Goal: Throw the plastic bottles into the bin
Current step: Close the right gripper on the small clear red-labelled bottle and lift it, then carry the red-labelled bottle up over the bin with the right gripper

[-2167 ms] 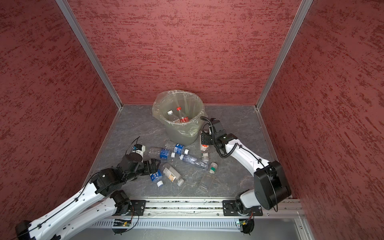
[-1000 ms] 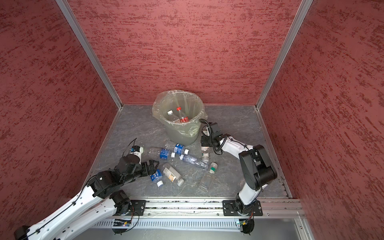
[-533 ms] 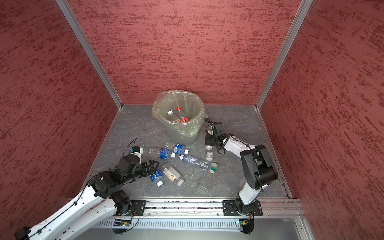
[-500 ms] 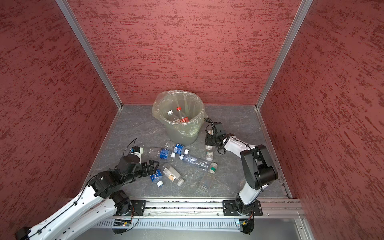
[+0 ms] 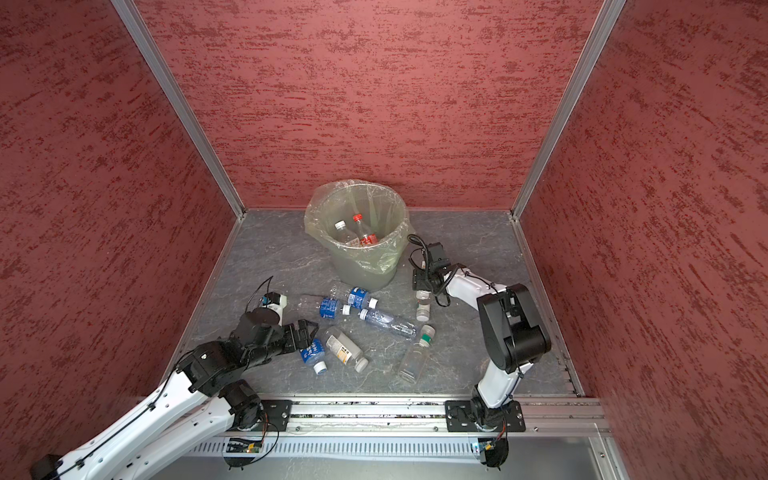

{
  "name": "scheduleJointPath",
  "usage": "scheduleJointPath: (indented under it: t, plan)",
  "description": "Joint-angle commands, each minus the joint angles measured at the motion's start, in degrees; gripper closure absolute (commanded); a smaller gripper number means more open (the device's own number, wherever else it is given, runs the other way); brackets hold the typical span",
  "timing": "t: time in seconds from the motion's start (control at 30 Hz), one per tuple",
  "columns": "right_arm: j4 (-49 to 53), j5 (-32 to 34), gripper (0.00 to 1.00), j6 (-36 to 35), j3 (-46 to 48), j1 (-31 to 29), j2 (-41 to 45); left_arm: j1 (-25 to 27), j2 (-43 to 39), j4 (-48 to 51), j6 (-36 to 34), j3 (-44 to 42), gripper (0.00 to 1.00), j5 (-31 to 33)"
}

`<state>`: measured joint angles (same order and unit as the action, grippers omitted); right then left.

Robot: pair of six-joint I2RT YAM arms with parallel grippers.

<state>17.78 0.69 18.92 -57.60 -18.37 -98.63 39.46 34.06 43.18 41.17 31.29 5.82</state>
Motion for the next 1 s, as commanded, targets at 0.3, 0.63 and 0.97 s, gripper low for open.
scheduleJointPath:
  t: [0.3,0.63,0.97]
  plan:
    - [3.6,5.5,0.31,-0.6,-0.9,0.2,-1.2,-0.5,-0.5,-1.1,0.1,-0.8,0.01,-0.6]
    - [4.5,6.7,0.48,-0.4,0.0,0.2,6.3,-0.5,-0.1,-2.1,0.2,-1.0,0.01,-1.1]
    - [6.8,7.3,0.51,-0.4,2.5,-0.8,15.1,-0.5,0.3,-2.7,0.4,-1.1,0.00,-1.6]
